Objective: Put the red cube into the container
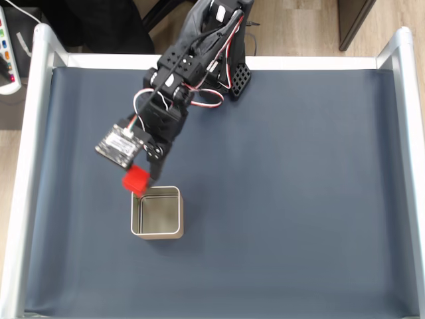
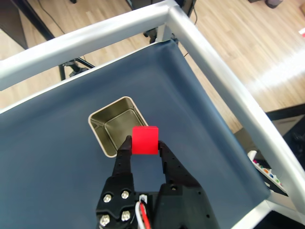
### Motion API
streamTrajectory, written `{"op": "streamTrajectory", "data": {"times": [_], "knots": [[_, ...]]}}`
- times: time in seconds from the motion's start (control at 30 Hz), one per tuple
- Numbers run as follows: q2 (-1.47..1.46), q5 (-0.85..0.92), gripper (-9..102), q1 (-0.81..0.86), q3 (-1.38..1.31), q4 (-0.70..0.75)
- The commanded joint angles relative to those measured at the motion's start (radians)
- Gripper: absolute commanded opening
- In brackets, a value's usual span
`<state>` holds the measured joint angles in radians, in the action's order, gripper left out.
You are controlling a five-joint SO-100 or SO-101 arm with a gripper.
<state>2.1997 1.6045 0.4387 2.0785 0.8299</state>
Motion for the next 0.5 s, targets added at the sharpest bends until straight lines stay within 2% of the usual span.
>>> {"op": "streamTrajectory", "data": {"times": [0.0, 0.2, 0.47], "knots": [[-0.011, -0.029, 0, -0.051, -0.061, -0.028], [-0.057, -0.035, 0, -0.12, -0.074, -0.077], [-0.083, -0.015, 0, -0.124, -0.067, -0.087]]}}
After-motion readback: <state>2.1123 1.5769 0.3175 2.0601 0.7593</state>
